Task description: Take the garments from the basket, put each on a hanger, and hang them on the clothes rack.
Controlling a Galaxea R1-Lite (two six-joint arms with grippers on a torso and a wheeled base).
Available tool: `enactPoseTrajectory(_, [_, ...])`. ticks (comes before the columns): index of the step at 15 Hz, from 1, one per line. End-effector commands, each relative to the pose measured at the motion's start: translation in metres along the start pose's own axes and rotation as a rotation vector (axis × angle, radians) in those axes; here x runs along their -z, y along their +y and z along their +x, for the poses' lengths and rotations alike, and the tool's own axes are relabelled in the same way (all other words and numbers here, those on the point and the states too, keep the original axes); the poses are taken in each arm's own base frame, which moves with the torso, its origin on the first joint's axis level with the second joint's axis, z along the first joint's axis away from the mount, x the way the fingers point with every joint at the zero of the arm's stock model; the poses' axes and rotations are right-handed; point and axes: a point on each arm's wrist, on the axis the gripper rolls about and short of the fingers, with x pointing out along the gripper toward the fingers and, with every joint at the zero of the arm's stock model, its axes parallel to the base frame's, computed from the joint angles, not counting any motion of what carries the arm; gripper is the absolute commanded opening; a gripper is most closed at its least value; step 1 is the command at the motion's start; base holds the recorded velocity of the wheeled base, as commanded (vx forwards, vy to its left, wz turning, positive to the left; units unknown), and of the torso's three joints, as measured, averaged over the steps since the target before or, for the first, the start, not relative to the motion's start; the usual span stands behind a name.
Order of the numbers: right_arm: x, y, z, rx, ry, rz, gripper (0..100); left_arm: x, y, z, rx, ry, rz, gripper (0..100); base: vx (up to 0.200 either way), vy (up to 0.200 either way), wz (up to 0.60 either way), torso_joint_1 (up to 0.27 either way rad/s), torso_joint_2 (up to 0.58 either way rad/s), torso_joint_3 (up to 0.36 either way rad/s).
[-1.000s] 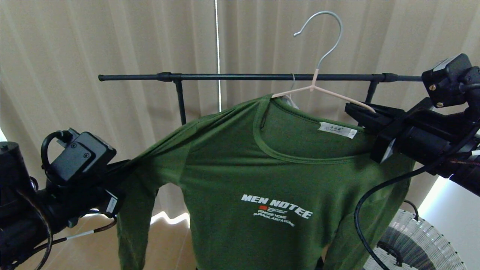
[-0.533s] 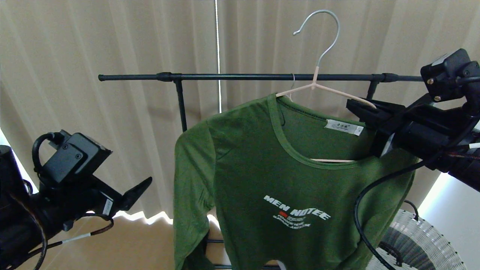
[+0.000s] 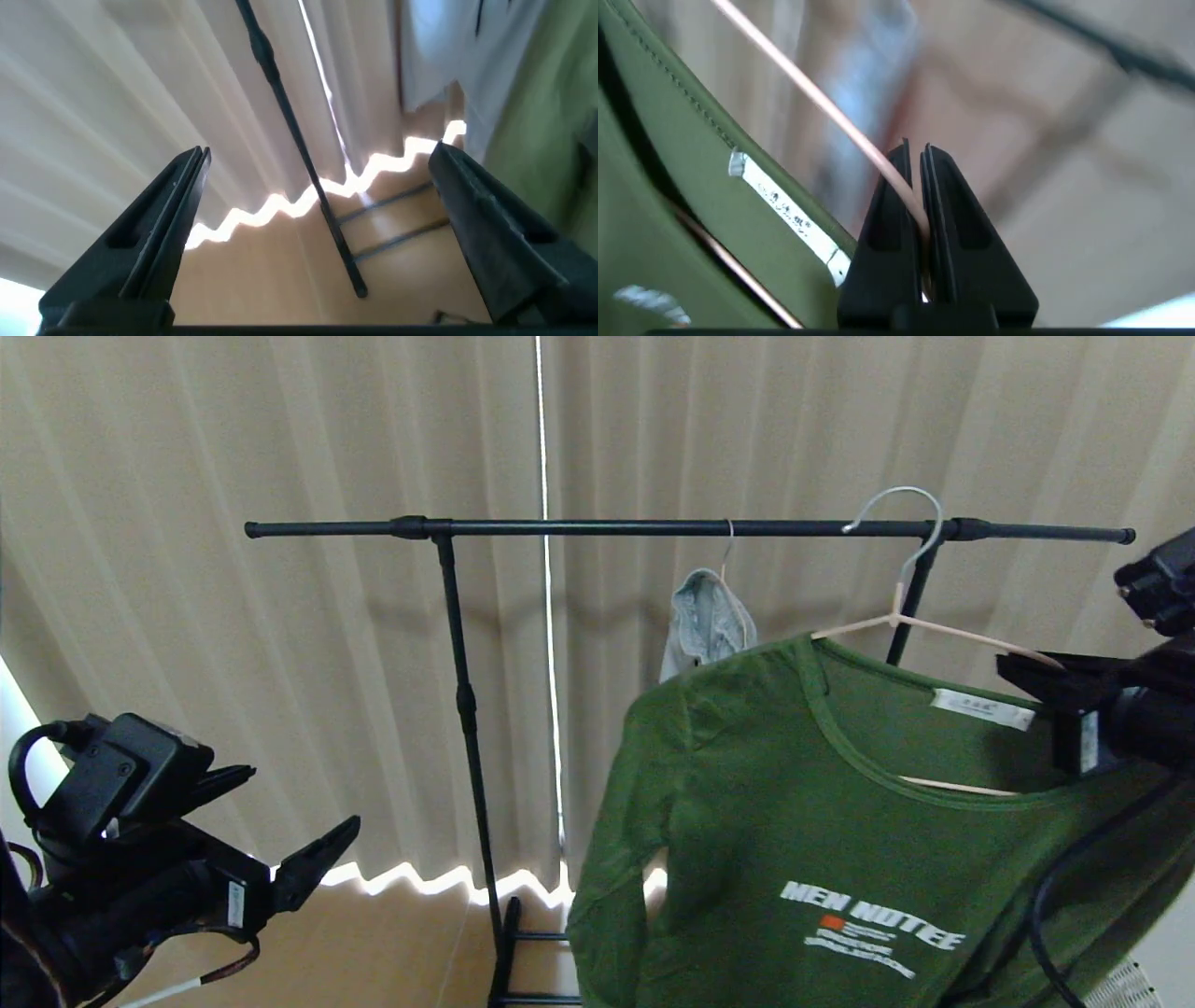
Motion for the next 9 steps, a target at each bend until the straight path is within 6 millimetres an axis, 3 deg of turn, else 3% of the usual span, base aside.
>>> enactPoseTrajectory(1, [0.002, -0.027, -0.041, 0.153, 0.024, 0.010, 0, 0.001, -0.001, 0.000, 0.004, 0.001, 0.003, 100, 0.000, 0.000, 0.00, 0.000, 0.00, 0.000])
enactPoseTrajectory(4, [0.015, -0.042, -0.061, 0.277, 0.121, 0.038, 0, -0.002, 0.000, -0.003, -0.009, -0.045, 0.003, 100, 0.000, 0.000, 0.00, 0.000, 0.00, 0.000])
enactPoseTrajectory(9, [0.021, -0.050, -0.077, 0.450, 0.218, -0.004, 0, -0.001, -0.001, -0.004, -0.011, -0.066, 0.032, 100, 0.000, 0.000, 0.00, 0.000, 0.00, 0.000])
